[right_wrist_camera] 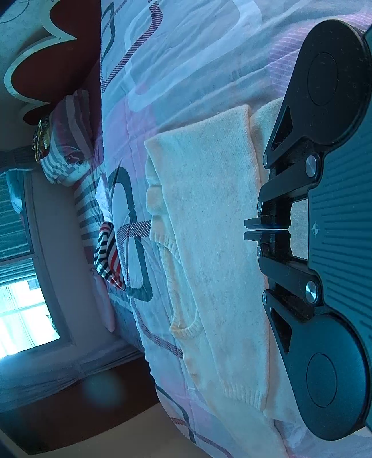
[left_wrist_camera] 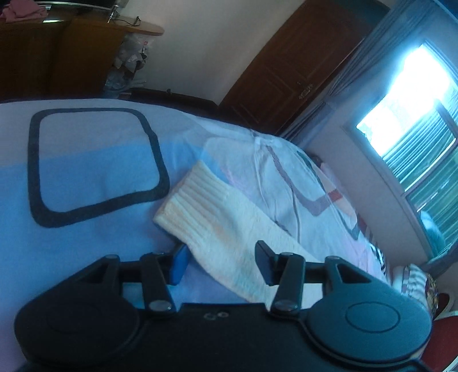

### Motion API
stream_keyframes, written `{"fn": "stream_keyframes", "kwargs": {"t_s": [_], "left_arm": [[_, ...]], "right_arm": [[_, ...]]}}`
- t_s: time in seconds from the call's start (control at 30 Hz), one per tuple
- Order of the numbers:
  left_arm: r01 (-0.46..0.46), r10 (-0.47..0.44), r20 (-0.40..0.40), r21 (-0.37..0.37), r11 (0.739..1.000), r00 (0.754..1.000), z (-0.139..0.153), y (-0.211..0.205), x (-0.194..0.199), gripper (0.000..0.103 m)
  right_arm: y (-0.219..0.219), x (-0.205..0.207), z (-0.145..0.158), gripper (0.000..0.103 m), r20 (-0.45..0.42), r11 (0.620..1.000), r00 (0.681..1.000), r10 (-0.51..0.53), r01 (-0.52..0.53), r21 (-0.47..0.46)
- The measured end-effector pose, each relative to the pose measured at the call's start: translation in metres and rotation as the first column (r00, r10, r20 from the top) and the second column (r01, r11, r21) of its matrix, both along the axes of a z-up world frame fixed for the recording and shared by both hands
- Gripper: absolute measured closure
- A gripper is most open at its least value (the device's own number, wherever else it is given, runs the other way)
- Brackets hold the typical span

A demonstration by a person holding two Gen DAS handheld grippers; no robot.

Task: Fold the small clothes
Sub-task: 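Fold the gripped sleeve across the sweater body with the left tool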

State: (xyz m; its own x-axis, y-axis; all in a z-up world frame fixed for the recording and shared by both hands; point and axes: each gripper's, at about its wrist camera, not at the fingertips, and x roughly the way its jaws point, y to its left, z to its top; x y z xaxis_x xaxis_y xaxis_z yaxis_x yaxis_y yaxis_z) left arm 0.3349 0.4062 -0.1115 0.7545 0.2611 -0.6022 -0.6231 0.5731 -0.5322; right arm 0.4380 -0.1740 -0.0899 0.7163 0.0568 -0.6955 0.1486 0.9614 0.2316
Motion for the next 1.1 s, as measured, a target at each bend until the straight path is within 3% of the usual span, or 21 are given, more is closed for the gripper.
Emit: {"fn": "stream_keyframes", "kwargs": {"t_s": [0.07,0.1,0.23,0.37,0.5,0.6,0.73,0.87,0.93,1.1], "left_arm": [[0.009,-0.008,-0.029,0.038,0.999,1.000,0.000,0.001,0.007,0.088],[0.027,-0.020,-0.083,0.077,0.997,0.996,0.000,0.003,0.017,0.100],[0.060,-0.050,-0.085,0.125,0.990,0.995,0.011,0.011,0.040,0.101],[0.053,-0.052,-0.013,0.065,0.996,0.999,0.013,0.006,0.040,0.101],[0.121,-0.125,0.045,0.075,0.990,0.991,0.020,-0.030,0.050,0.101],[0.230,-0.238,0.058,0.116,0.966,0.970,0.029,-0.077,0.067,0.101],[0.408,-0.422,0.035,0.189,0.893,0.906,0.040,-0.155,0.091,0.101],[0.549,-0.553,-0.064,0.258,0.795,0.831,0.045,-0.236,0.116,0.101],[0.613,-0.612,-0.109,0.294,0.733,0.783,0.045,-0.277,0.124,0.101],[0.722,-0.712,-0.171,0.321,0.613,0.680,0.033,-0.362,0.128,0.101]], "right_arm": [[-0.002,0.004,-0.002,0.103,-0.008,1.000,1.000,-0.025,0.025,-0.008],[-0.004,0.007,-0.003,0.103,-0.014,0.999,0.999,-0.035,0.035,-0.005],[-0.004,0.007,0.002,0.103,0.001,0.999,0.999,-0.043,0.043,-0.010],[-0.004,0.003,0.004,0.103,0.006,0.998,0.999,-0.053,0.053,-0.023],[-0.011,0.002,0.004,0.103,0.009,0.997,0.998,-0.067,0.068,-0.025],[-0.018,0.002,0.002,0.103,0.014,0.997,0.997,-0.070,0.071,-0.018],[-0.026,0.005,0.001,0.103,0.024,0.998,0.998,-0.060,0.060,0.003],[-0.037,0.007,0.003,0.103,0.036,0.998,0.998,-0.057,0.056,0.032],[-0.045,0.007,0.003,0.103,0.042,0.997,0.997,-0.060,0.058,0.052],[-0.066,0.006,0.002,0.103,0.042,0.991,0.995,-0.086,0.081,0.110]]}}
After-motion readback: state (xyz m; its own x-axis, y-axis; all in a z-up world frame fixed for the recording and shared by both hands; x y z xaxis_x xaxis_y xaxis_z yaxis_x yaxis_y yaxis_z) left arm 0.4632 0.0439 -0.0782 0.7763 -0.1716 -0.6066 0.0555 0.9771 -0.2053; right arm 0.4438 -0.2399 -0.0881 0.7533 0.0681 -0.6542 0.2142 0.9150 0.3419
